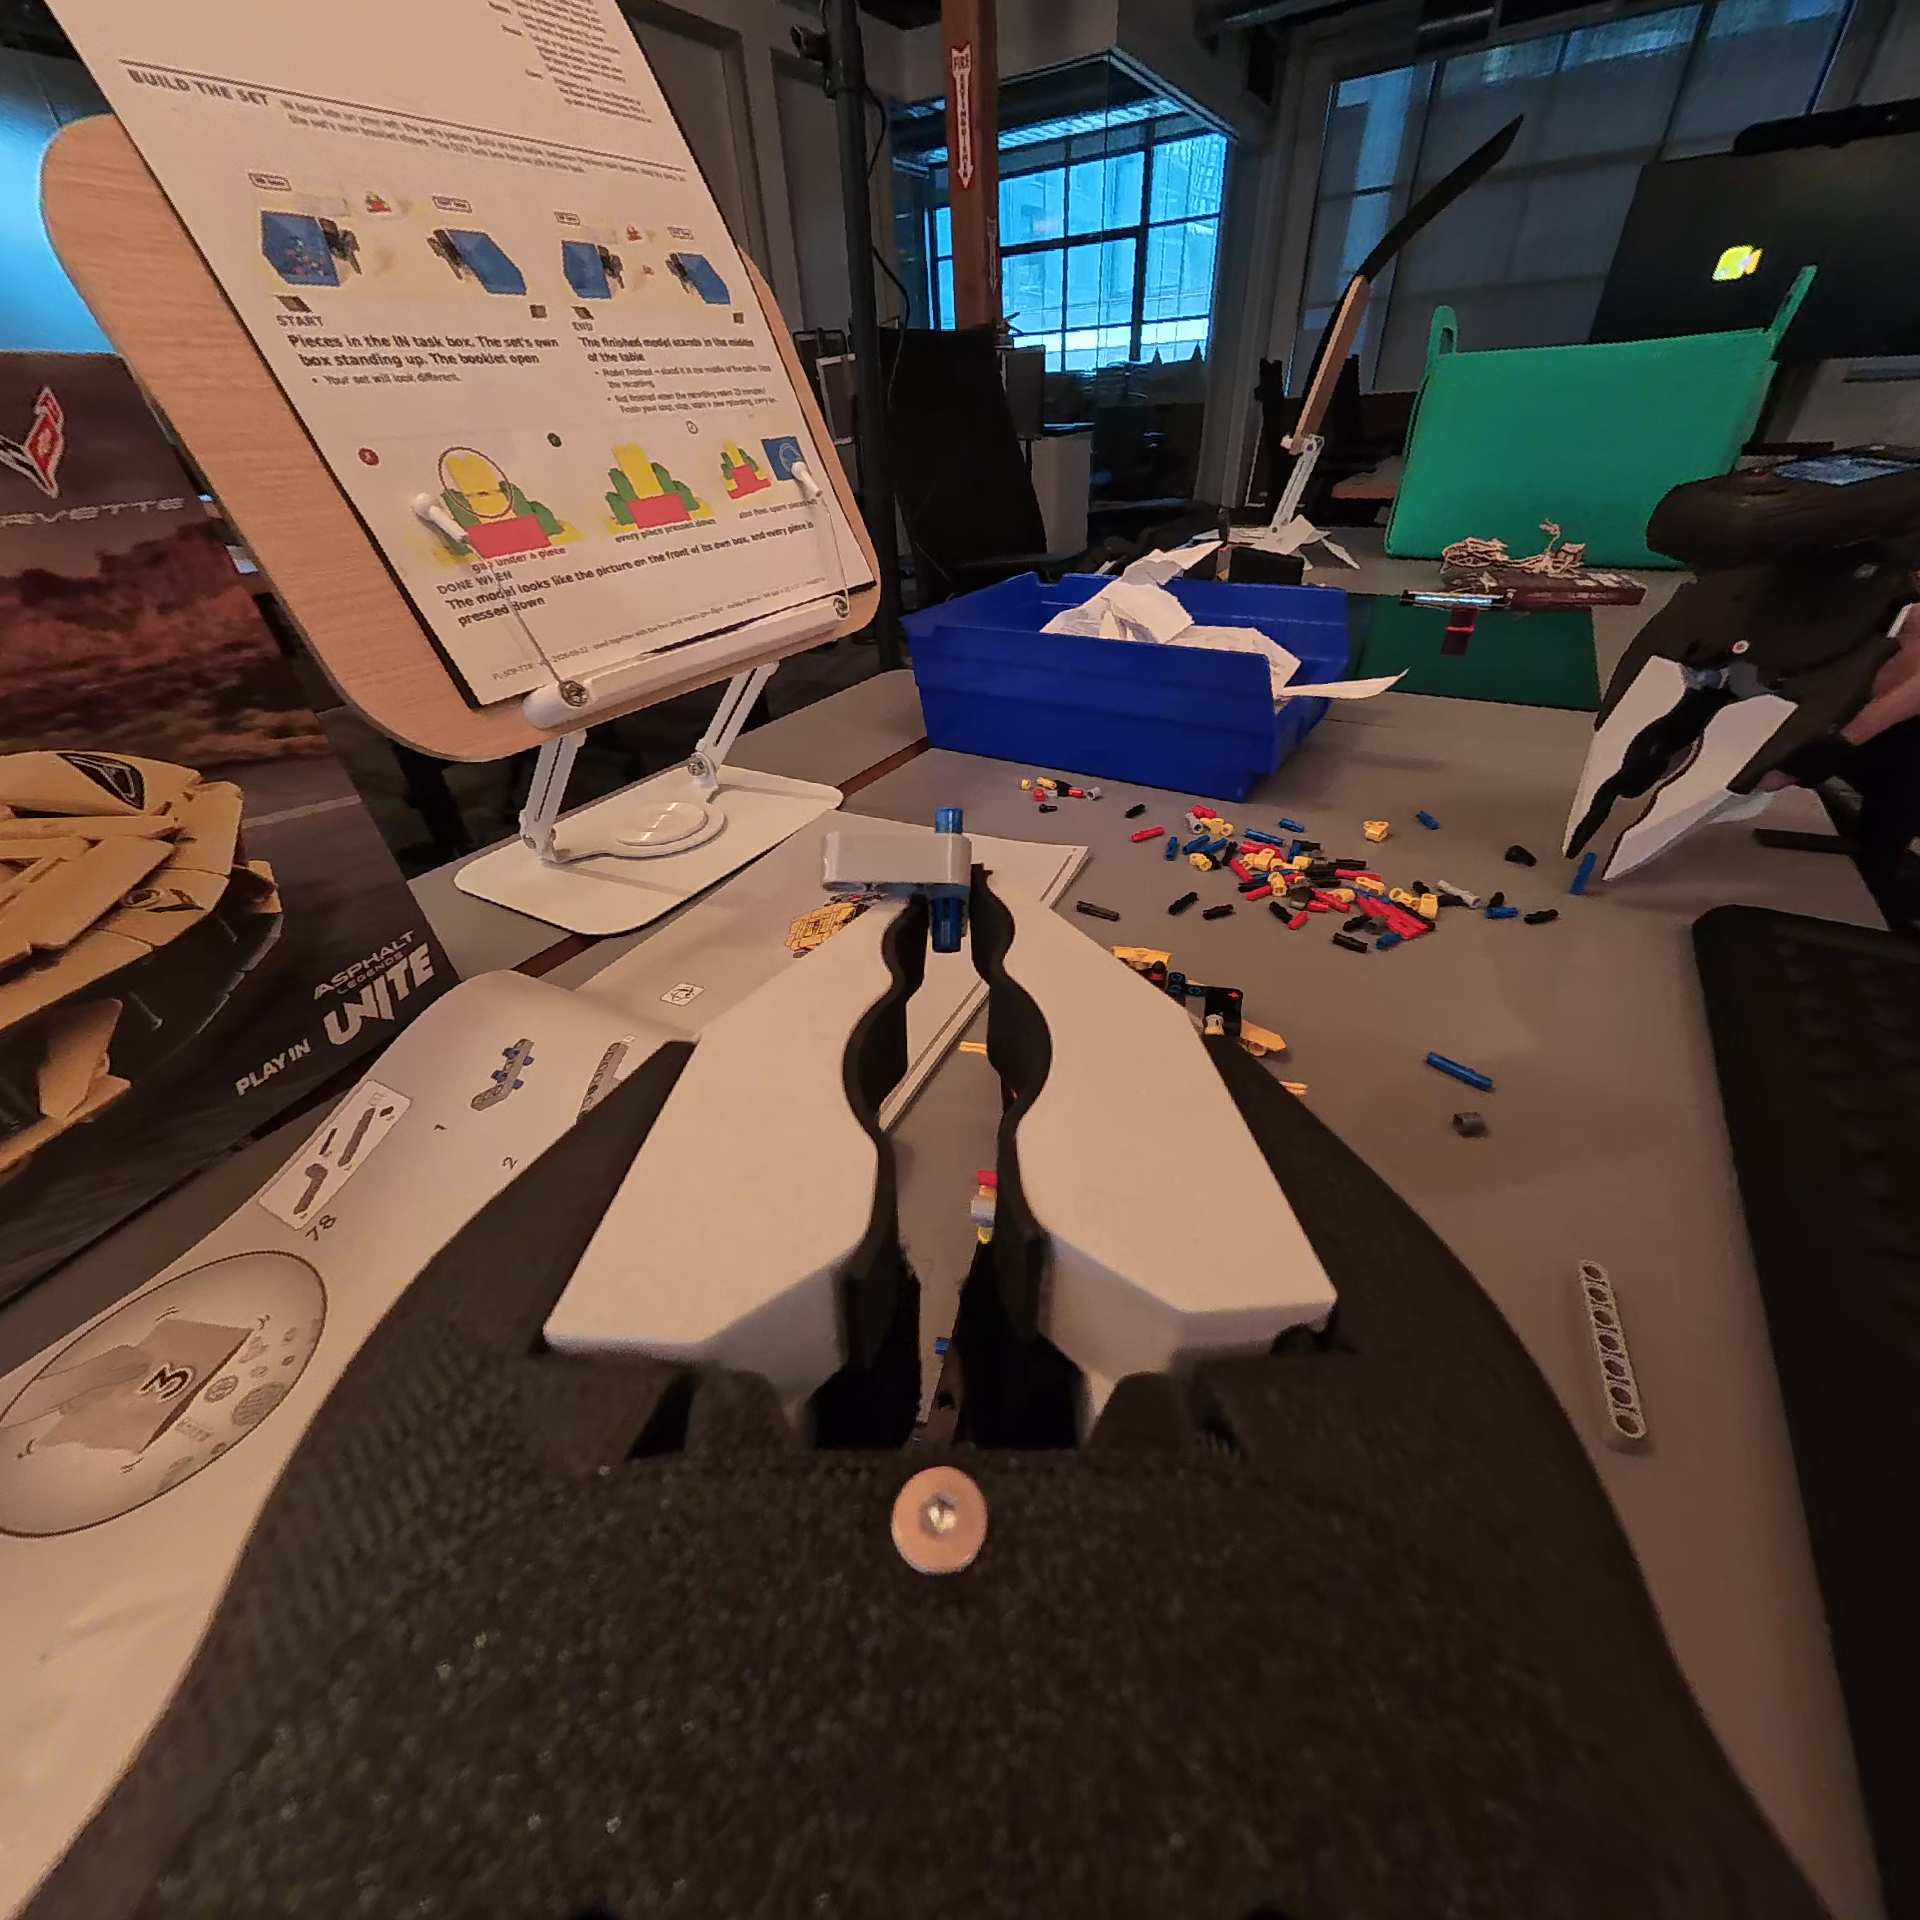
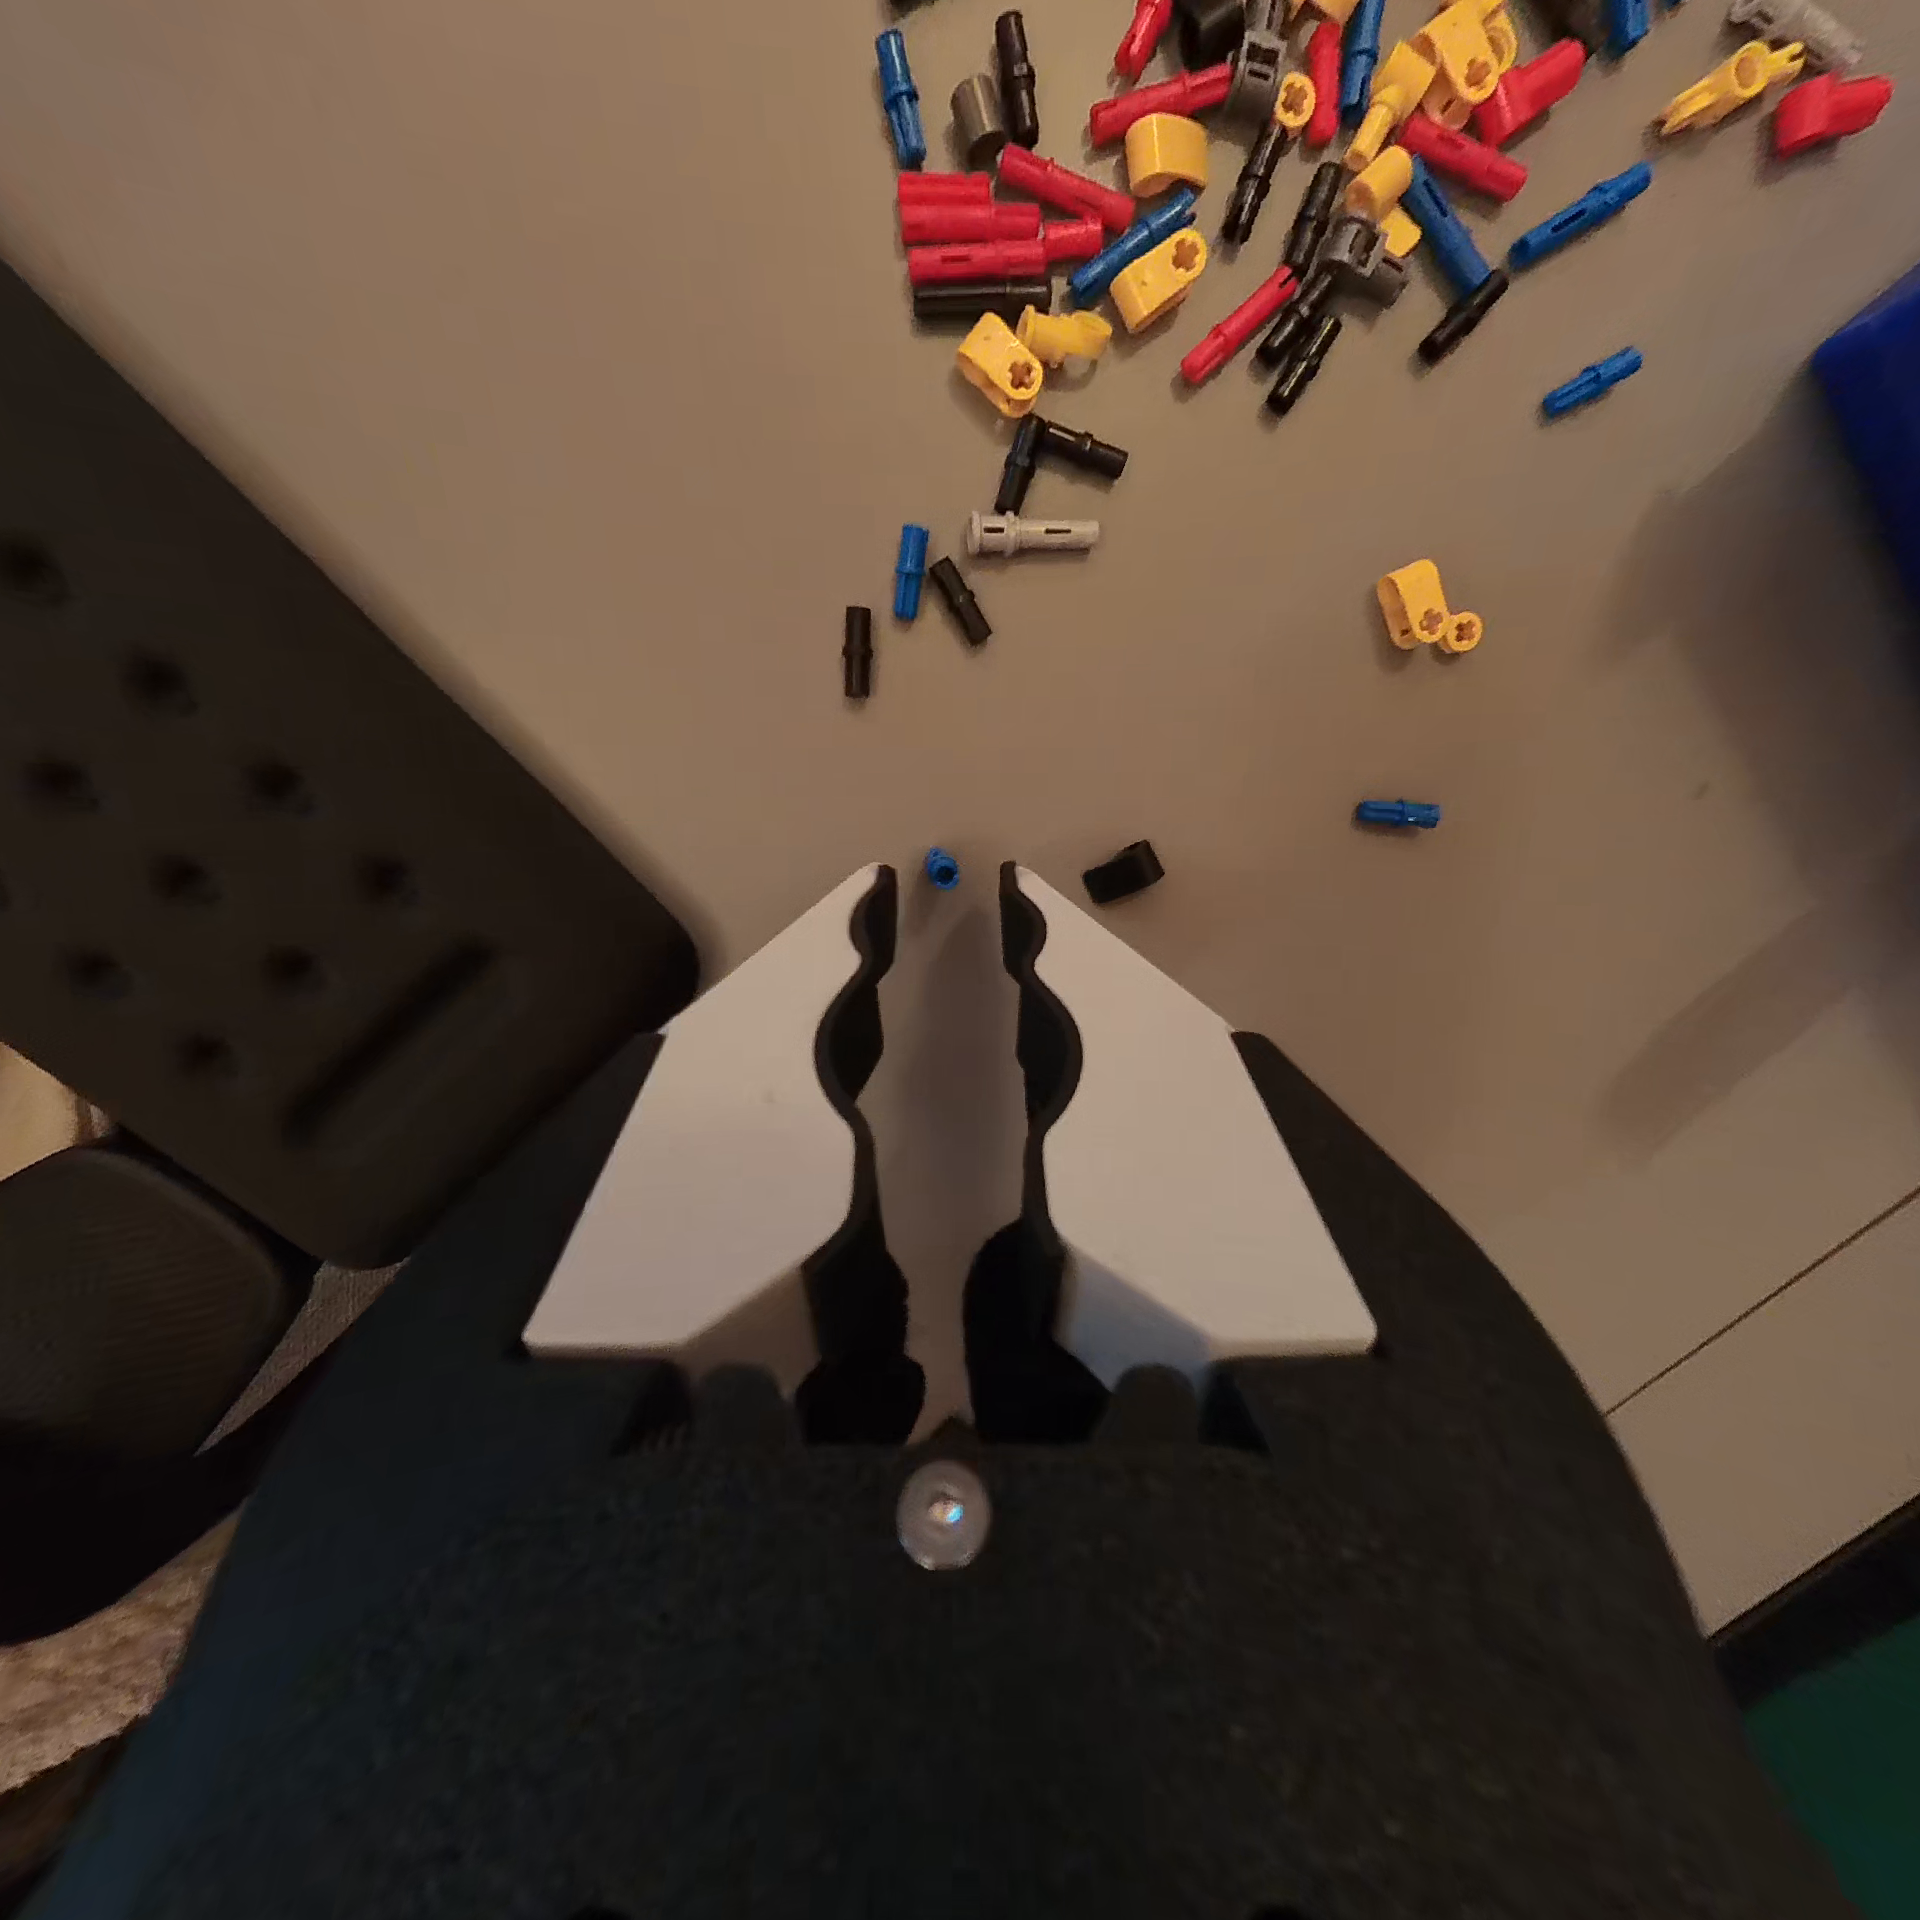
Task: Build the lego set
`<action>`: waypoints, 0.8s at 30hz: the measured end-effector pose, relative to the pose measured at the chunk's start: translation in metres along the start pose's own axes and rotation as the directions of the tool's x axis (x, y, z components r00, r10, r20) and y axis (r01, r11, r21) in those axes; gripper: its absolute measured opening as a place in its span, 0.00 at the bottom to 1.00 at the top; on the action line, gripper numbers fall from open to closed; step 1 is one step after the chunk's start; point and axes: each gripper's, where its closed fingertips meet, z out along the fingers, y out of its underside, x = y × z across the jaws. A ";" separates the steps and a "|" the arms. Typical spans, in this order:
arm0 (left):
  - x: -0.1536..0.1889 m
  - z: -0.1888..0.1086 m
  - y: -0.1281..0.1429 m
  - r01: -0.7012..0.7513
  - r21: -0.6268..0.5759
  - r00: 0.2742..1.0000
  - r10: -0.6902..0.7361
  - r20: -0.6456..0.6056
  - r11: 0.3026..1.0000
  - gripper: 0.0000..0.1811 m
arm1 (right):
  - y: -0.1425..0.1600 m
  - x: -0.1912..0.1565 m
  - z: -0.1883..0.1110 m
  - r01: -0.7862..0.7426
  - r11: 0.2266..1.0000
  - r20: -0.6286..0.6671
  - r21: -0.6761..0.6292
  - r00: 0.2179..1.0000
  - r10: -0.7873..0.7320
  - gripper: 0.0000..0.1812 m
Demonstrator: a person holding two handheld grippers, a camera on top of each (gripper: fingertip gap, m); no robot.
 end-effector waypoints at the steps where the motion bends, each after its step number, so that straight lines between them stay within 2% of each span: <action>1: 0.000 0.000 0.000 0.000 -0.001 1.000 0.000 0.001 1.000 0.04 | 0.000 0.000 0.000 0.001 1.000 0.002 -0.007 1.000 -0.001 0.10; 20: -0.001 0.001 0.002 -0.004 -0.006 1.000 0.004 0.002 1.000 0.04 | -0.003 0.001 0.002 0.013 0.999 0.022 -0.047 1.000 -0.012 0.02; 22: 0.000 0.000 0.000 0.002 0.002 1.000 -0.002 -0.002 1.000 0.04 | -0.025 -0.004 -0.008 0.025 0.998 0.023 0.052 0.999 -0.027 0.02; 24: 0.006 0.000 -0.005 0.012 0.033 1.000 -0.011 -0.028 0.999 0.04 | -0.072 -0.014 -0.030 0.040 0.973 0.004 0.227 0.999 -0.042 0.02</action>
